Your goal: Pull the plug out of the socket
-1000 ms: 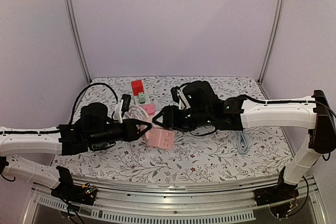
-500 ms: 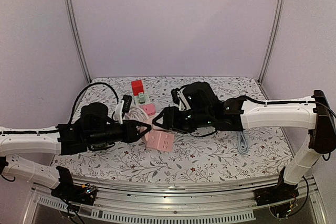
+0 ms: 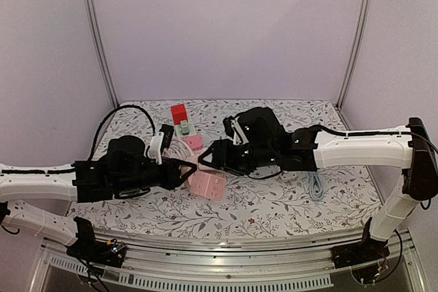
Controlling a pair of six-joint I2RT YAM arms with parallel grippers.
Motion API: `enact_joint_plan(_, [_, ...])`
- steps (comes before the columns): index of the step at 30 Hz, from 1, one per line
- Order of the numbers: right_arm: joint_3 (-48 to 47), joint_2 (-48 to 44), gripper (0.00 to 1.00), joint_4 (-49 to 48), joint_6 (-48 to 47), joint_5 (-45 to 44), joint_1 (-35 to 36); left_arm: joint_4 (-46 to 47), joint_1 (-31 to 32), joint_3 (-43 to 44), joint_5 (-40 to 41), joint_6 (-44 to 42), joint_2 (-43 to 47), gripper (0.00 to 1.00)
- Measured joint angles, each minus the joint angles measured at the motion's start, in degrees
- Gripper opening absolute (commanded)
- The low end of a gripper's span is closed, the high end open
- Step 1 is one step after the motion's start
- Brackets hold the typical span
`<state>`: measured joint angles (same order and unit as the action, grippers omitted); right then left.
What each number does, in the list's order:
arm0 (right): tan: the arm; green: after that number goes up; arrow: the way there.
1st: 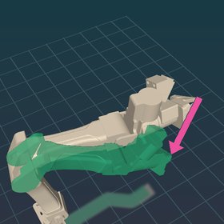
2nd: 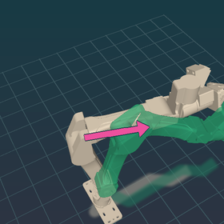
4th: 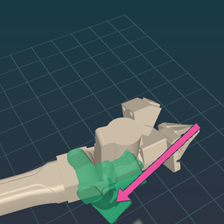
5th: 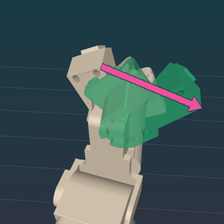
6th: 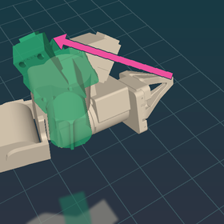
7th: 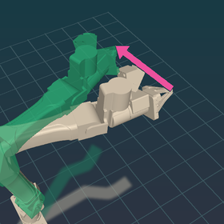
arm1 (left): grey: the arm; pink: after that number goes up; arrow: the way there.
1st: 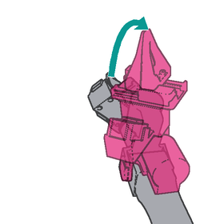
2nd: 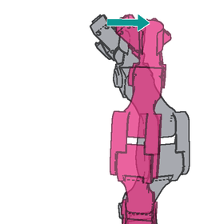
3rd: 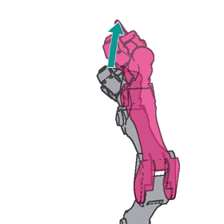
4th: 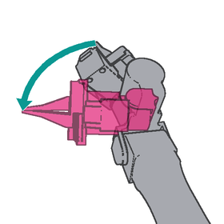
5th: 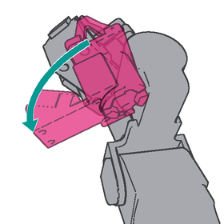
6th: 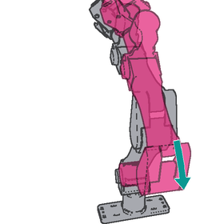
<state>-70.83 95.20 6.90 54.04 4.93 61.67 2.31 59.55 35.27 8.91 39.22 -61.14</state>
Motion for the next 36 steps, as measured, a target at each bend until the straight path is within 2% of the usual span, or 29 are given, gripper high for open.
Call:
enact_joint_plan(8, [0.00,0.00,0.26,-0.09,-1.05,0.07,0.09,-0.46,-0.02,0.07,0.07,2.25,0.57,0.00])
enact_joint_plan(19, [-0.61,0.00,0.26,-0.94,-4.02,-0.39,0.20,2.71,-4.52,-2.19,-7.67,6.43,2.49,0.00])
enact_joint_plan(30, [-1.92,0.13,0.26,0.76,-4.13,-0.61,0.20,2.51,-5.14,-1.84,-8.61,4.37,2.40,0.00])
enact_joint_plan(36, [-2.91,0.55,0.26,2.49,-3.58,-0.48,-0.17,-2.34,-4.09,1.11,-4.66,0.55,0.81,0.00])
